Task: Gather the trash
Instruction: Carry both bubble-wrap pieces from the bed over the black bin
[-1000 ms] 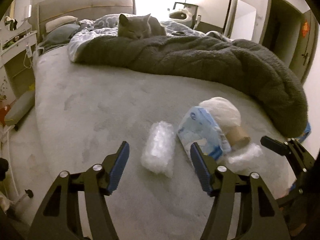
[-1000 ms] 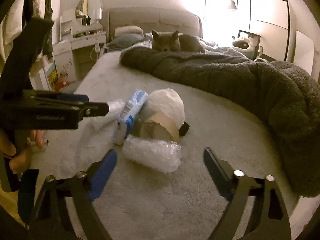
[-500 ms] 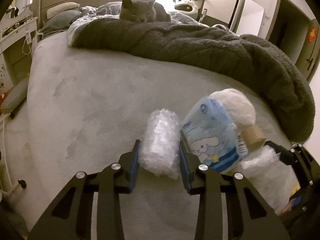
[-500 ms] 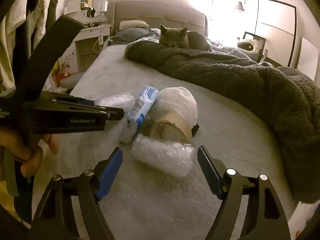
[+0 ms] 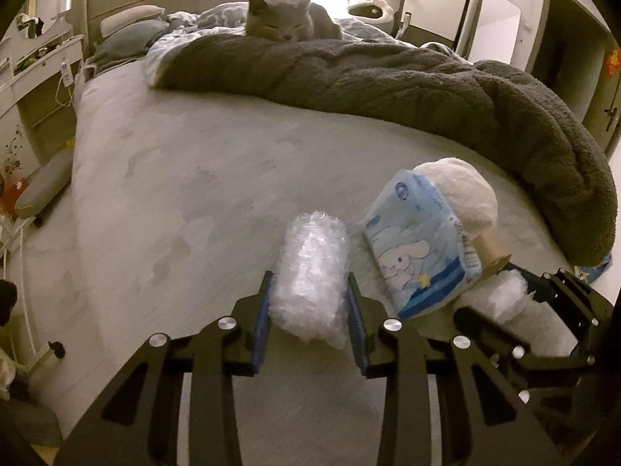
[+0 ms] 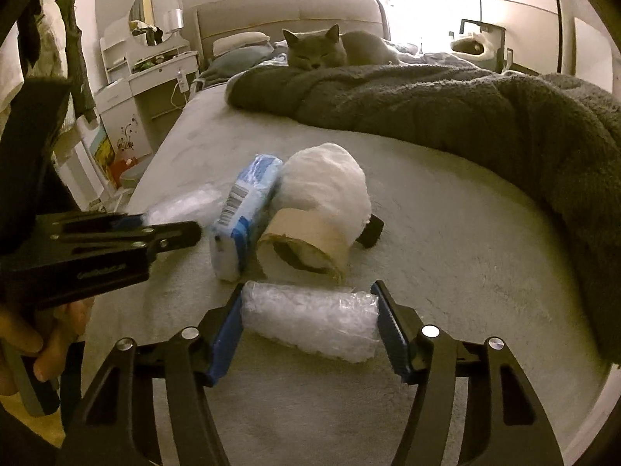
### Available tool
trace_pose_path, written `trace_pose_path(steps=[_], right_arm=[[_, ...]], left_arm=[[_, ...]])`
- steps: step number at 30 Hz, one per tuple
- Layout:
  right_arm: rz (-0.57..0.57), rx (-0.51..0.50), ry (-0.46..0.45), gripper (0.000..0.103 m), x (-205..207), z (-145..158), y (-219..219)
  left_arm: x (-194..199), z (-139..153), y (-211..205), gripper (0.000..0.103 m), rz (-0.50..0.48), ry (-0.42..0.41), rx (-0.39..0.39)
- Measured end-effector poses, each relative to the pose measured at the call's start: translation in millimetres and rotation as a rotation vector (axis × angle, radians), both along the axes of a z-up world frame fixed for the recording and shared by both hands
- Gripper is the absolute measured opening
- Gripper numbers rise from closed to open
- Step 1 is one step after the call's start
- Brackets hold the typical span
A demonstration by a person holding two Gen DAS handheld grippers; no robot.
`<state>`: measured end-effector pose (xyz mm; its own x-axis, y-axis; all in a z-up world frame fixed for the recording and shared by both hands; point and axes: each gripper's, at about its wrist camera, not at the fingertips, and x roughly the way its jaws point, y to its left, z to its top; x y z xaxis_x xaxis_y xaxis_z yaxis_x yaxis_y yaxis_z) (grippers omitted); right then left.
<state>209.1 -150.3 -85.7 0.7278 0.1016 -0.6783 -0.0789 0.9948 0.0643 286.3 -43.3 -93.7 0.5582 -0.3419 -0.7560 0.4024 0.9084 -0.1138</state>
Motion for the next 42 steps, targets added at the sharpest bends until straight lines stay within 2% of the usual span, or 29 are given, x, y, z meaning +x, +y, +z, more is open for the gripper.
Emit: trace_pose_path(steps=[12,19,21,24,34,42], right_arm=[[0.019,-0.016,-0.042,0.064,-17.2,28.3,2.6],[0.020,0.041,-0.031,0.064,-21.4,37.1,3.2],[0.016,0.071,-0.018,0.064,-24.0,38.4,3.9],[0.027,0.098,-0.004,0.064,-27.0,41.7,9.4],[0.102,0.151,-0.027,0.064,-35.8,62.6,48.9],[0.181,0.152,-0.027,0.064,-38.8,73.0,92.5]], left_arm=[[-21.1,29.0,35.6,0.037,0.092,-0.021,-0.080],[-41.1,30.5,71.9,0.037,0.225,0.030,-0.221],[-46.7,29.9,77.8,0.037,0.249,0.038,-0.205],[-56.9,35.4,87.0,0.037,0.271,0.015,-0.142],[-93.7,37.8,133.6,0.037,0.343,-0.002,-0.060],[-109.5,8.7,171.5,0.037,0.421,0.081,-0.001]])
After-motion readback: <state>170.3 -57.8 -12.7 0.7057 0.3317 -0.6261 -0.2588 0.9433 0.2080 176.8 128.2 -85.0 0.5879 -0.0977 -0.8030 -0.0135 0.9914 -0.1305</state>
